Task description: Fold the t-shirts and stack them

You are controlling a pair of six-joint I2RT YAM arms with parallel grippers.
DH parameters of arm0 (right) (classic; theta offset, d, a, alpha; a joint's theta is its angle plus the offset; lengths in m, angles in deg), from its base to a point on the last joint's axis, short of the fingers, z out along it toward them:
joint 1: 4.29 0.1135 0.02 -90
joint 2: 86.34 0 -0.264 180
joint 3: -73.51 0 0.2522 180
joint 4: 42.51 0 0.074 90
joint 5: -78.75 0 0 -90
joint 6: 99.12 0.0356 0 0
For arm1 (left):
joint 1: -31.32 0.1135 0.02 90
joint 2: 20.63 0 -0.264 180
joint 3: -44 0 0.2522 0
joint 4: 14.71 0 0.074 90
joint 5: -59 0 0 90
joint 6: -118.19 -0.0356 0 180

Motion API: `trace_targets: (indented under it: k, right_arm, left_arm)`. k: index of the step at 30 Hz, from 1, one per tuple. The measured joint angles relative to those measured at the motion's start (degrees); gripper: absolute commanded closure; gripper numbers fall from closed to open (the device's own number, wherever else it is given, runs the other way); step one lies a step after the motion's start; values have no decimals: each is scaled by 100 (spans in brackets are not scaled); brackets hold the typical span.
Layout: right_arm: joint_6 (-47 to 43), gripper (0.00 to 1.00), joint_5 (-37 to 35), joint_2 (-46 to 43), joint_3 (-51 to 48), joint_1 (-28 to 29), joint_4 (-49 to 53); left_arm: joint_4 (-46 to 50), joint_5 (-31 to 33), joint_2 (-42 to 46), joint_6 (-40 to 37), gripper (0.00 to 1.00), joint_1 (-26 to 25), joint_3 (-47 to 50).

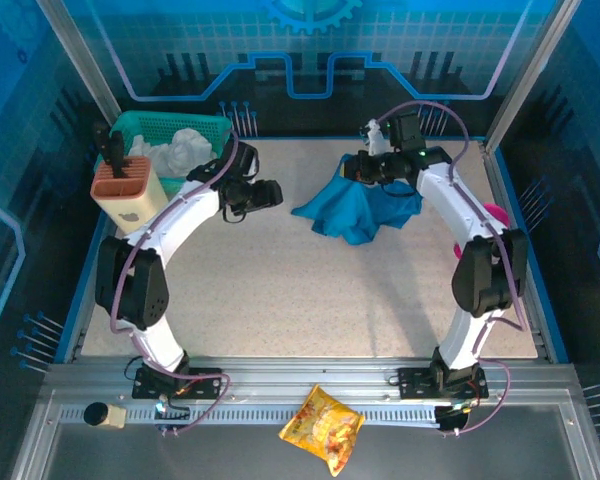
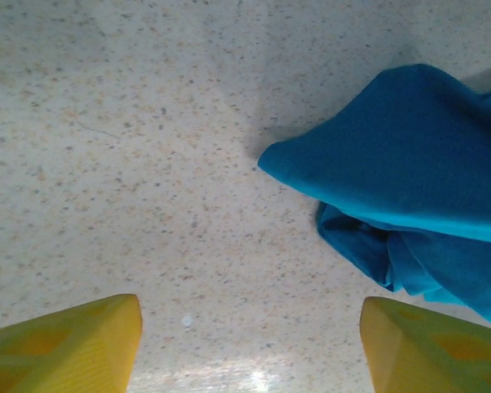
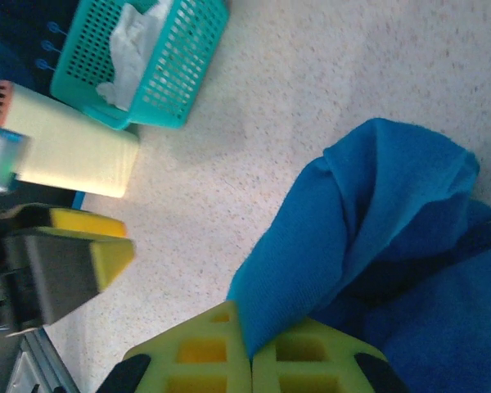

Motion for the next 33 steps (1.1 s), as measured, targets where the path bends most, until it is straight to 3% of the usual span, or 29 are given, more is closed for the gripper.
trace_targets:
  k: [10, 14, 21, 24, 26, 29, 33]
  right_arm:
    - [-195, 100, -118, -442, -175, 0, 131]
    - [-201, 100, -212, -570, -999, 7, 136]
    - [-369, 100, -634, -1113, -3071, 363, 483]
    - [-352, 64, -831, -1491, -3917, 476, 706]
    - [-308, 48, -973, -1709, -4262, 476, 863]
    - [-269, 32, -1150, -1875, -4356, 461, 999]
    - [-236, 30, -1362, -1934, -4218, 278, 1086]
  left_arm:
    - [-883, -979, -2090, -13, 29, 0, -846]
    - [-944, -1137, -2505, 2, 31, -9, -1137]
    - [-883, -1134, -2459, -66, 31, -90, -1172]
    - [-702, -1071, -2271, -205, 30, -146, -1047]
    - [-551, -1010, -2133, -348, 28, -219, -1043]
    - [-341, -953, -1980, -634, 24, -437, -1134]
    - [61, -883, -2072, -1132, 25, -898, -1847]
